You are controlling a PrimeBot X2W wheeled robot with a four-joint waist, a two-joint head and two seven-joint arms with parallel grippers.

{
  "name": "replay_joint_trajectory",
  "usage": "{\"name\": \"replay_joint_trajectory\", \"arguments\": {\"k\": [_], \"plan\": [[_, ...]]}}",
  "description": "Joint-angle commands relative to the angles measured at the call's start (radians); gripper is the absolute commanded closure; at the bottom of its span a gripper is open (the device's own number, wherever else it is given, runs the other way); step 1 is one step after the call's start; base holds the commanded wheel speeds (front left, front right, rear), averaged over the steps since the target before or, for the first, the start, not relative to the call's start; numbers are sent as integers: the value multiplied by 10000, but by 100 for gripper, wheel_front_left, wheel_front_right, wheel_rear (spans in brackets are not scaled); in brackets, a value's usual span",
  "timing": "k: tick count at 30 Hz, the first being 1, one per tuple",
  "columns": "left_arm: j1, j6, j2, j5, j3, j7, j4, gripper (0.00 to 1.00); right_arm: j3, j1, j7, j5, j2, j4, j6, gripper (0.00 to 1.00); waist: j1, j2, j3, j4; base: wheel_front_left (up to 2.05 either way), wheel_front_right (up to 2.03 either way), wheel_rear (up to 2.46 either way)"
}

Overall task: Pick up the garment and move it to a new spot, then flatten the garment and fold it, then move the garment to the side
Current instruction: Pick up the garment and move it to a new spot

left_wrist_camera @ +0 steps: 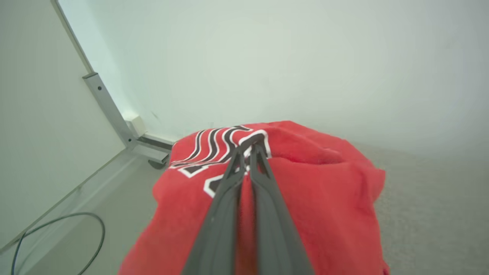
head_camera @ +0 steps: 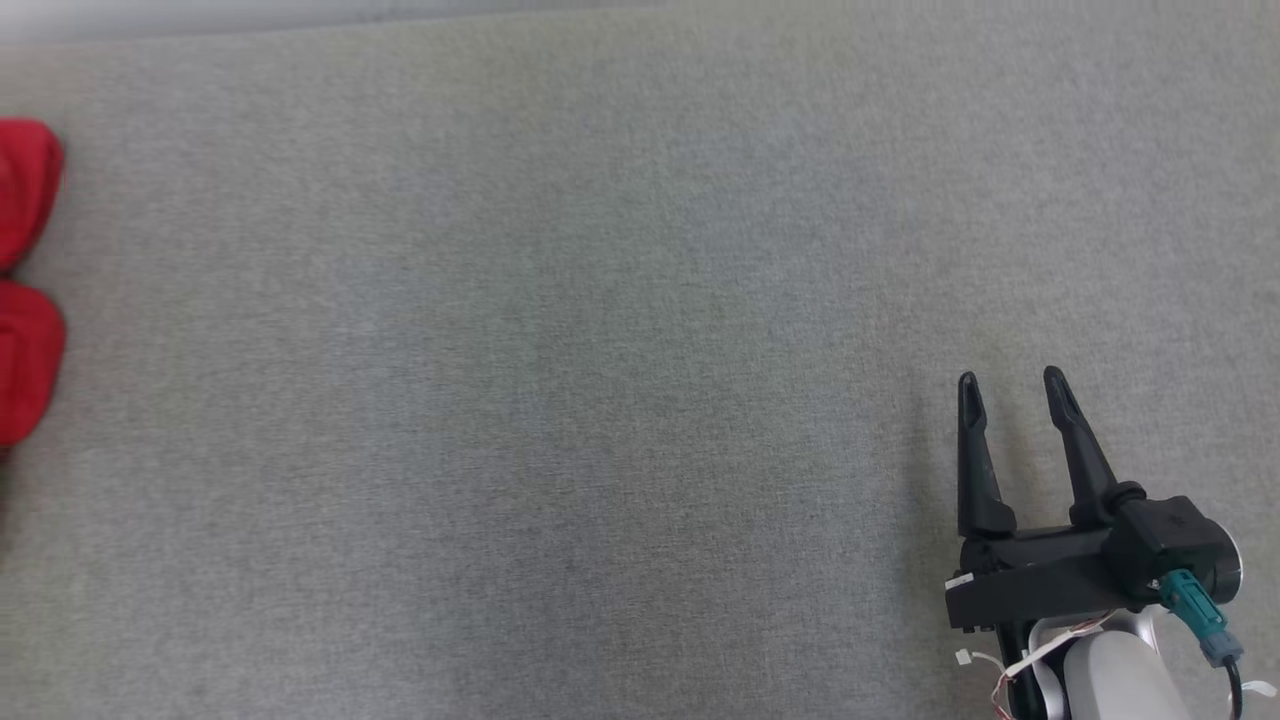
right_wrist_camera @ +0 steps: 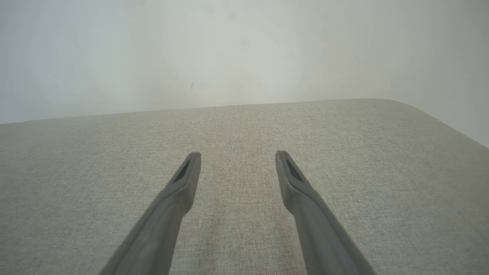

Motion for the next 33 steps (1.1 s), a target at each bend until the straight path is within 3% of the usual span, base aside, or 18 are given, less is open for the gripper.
{"name": "replay_joint_trajectory", "arguments": {"k": [1,9,17,25,33], "plan": [[-303,22,174,136,-68,-211,-228,100,47,126,-6,48,24,53,-21,0,0,-1,-323,223,0,0,0],[-1461,-4,426,683,-558,-509,-2208,100,291,250,-6,384,21,245,-21,0,0,-1,-817,257,0,0,0],[-2260,100,-10,818,-1327,596,-5045,100,557,297,-6,849,21,378,-21,0,0,-1,-1164,-387,0,0,0],[-2320,522,-1258,735,-2350,1704,-7347,100,785,343,-6,1183,24,462,-21,0,0,-1,-1291,-1365,0,0,0],[-1066,790,-2780,684,-3628,1840,-7889,100,863,408,-6,1317,21,511,-21,0,0,-1,-1409,-2288,0,0,0]]}}
